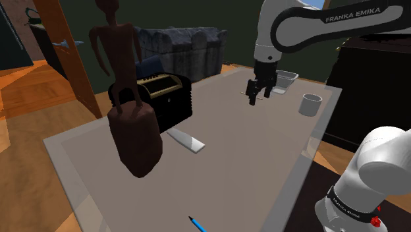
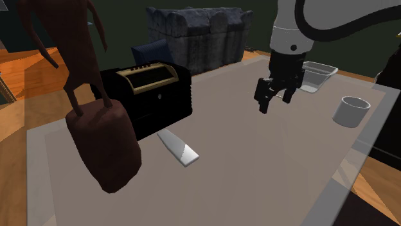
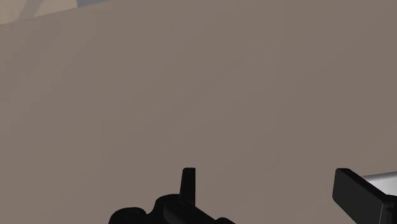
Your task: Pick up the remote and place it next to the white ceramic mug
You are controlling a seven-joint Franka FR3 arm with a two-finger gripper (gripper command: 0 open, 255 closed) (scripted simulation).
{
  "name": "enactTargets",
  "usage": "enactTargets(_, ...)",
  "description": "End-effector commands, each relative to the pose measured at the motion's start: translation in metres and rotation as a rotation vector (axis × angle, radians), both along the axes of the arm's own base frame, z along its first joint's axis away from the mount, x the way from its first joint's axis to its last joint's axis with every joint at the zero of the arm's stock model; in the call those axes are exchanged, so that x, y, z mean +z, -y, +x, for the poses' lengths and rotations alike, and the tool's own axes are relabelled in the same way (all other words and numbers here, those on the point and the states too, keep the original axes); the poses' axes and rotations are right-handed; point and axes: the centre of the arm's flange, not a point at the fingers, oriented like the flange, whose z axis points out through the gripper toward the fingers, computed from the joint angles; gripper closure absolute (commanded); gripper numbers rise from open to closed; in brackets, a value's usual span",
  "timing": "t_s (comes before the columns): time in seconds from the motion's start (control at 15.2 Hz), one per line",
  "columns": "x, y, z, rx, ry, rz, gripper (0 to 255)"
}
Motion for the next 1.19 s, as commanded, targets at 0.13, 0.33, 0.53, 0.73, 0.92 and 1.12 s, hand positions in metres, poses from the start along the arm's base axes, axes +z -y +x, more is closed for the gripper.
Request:
enactTargets(0.13, -0.024, -0.030, 0.034, 0.030, -0.002, 0.007, 0)
enactTargets(0.33, -0.043, -0.054, 0.059, 0.052, -0.004, 0.012, 0)
enactTargets(0.53, -0.061, -0.079, 0.083, 0.074, -0.006, 0.016, 0)
enactTargets(0.73, -0.079, -0.104, 0.107, 0.097, -0.008, 0.021, 0)
enactTargets(0.92, -0.098, -0.130, 0.131, 0.119, -0.011, 0.026, 0)
enactTargets(1.12, -0.116, -0.156, 0.153, 0.141, -0.013, 0.030, 0)
